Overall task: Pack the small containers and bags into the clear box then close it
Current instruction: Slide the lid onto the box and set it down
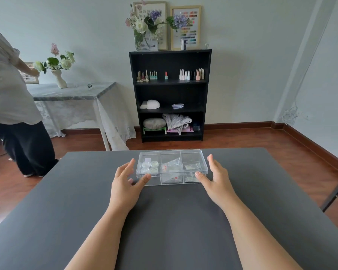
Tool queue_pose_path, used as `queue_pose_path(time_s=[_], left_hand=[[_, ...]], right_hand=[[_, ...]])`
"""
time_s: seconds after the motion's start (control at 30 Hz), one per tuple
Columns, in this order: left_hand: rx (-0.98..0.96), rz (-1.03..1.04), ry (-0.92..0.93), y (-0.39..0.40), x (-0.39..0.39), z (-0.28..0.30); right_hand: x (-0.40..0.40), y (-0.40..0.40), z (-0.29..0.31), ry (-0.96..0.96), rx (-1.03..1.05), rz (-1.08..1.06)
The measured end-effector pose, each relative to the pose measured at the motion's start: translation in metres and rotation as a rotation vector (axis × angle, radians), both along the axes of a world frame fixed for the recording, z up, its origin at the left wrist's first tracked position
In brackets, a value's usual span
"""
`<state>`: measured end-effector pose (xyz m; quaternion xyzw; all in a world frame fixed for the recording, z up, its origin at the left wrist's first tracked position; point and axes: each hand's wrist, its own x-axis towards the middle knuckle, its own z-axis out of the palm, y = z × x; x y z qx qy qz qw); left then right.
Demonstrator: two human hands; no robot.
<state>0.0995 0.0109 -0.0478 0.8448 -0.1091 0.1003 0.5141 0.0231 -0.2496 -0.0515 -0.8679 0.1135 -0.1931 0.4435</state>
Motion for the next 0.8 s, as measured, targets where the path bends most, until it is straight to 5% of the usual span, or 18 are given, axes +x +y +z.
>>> queue_pose_path(time_s=[0.17,0.3,0.8], left_hand=[[0.405,0.006,-0.445,-0.013,-0.016,0.004],[0.623,-0.06,-0.455,-0.03,-0.024,0.003],[0.584,-0.049,-0.386,-0.031,0.011,0.005]], right_hand=[[-0.001,0.009,0.005,-0.142,-0.388,-0.009],[0.0,0.022,0.0,-0.059,-0.554,0.034],[0.034,0.034,-0.001,-0.053,-0.568,0.032]])
